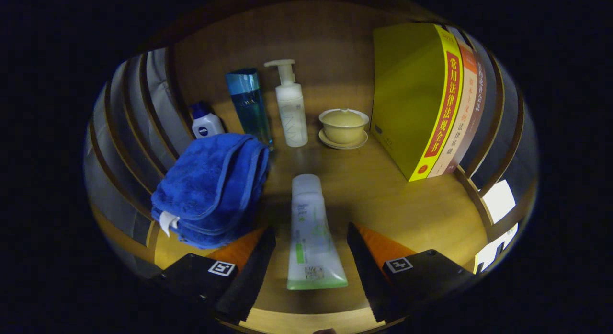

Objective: Pull open the drawer, take out the items inside it, and place them on the countertop above the cabinet.

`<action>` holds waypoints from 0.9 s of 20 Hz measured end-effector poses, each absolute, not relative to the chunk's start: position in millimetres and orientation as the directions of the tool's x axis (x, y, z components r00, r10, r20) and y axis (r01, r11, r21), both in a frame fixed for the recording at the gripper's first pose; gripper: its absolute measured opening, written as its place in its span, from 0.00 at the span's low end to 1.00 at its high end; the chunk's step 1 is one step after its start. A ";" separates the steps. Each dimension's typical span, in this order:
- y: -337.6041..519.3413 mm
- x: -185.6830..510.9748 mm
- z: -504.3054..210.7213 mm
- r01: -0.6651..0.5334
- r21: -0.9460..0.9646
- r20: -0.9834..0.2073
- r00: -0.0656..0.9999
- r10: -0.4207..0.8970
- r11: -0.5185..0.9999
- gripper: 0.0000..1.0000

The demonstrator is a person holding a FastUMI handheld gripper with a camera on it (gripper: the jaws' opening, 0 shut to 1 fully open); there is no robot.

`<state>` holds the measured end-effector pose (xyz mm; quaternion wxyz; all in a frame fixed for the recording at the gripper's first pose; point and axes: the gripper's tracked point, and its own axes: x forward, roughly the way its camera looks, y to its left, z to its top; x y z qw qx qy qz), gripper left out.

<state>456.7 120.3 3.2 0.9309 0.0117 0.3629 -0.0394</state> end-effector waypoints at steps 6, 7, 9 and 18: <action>146.5 392.0 65.9 -0.007 -0.016 -0.562 0.827 -0.003 1.000 0.98; 152.6 380.4 74.2 -0.026 -0.011 -0.538 0.843 0.016 1.000 0.98; 160.5 354.4 87.0 -0.059 -0.017 -0.488 0.871 0.043 0.998 0.98; 162.8 243.2 127.0 -0.072 -0.002 -0.252 0.965 0.069 0.997 0.97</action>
